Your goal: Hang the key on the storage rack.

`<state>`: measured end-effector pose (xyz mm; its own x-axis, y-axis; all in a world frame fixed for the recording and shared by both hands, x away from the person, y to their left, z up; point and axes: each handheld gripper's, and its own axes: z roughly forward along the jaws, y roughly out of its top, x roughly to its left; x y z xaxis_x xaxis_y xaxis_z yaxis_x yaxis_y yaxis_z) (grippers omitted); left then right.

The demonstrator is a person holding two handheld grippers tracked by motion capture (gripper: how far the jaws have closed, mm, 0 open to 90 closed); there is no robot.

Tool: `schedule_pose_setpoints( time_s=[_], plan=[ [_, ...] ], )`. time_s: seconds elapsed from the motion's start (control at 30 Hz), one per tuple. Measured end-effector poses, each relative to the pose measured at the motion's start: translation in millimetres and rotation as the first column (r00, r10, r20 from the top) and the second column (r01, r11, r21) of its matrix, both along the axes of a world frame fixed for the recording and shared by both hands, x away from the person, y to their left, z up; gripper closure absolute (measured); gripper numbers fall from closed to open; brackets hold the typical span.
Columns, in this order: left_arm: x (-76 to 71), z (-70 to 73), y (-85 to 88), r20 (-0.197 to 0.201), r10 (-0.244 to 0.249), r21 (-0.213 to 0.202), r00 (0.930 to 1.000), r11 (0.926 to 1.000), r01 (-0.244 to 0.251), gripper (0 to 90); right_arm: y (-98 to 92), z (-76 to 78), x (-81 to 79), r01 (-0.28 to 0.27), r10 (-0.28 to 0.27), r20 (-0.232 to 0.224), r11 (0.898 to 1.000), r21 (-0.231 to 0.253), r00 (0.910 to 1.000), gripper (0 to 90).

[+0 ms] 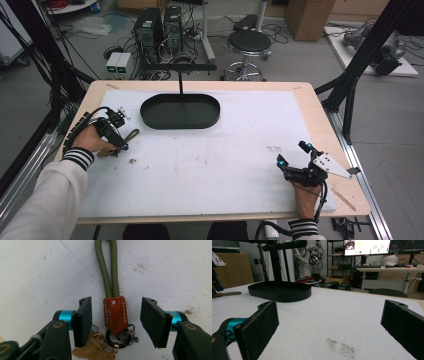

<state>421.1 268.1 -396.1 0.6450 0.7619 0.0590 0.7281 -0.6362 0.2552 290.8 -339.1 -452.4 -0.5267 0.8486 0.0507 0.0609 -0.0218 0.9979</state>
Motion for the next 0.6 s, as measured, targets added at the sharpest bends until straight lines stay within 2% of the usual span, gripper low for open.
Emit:
schedule_pose_setpoints(
  time_s=[0.27, 0.4, 0.53, 0.6],
  plan=[
    [1.3, -2.4, -1.9, -0.031, 0.009, 0.005, 0.9995, 1.0000, -0.009, 54.0, 0.0, 0.1, 0.0, 0.000, 0.000, -0.001, 1.000, 0.001, 1.0000, 0.5],
    [1.5, -2.5, -2.6, -0.032, 0.014, 0.010, 0.9994, 0.9999, -0.014, 62.1, -0.1, 0.1, 0.0, -0.001, 0.001, -0.001, 1.000, 0.002, 1.0000, 0.5],
    [0.5, -2.7, -4.4, -0.031, -0.001, 0.027, 0.9995, 0.9996, 0.002, 68.7, -0.2, 0.1, -0.1, 0.000, 0.000, -0.003, 1.000, 0.005, 1.0000, 0.5],
    [0.0, -3.0, -5.4, -0.028, 0.002, 0.030, 0.9996, 0.9995, -0.001, 70.1, -0.8, 0.1, 0.8, 0.002, -0.002, 0.010, 1.000, -0.003, 0.9999, 0.5]
  ],
)
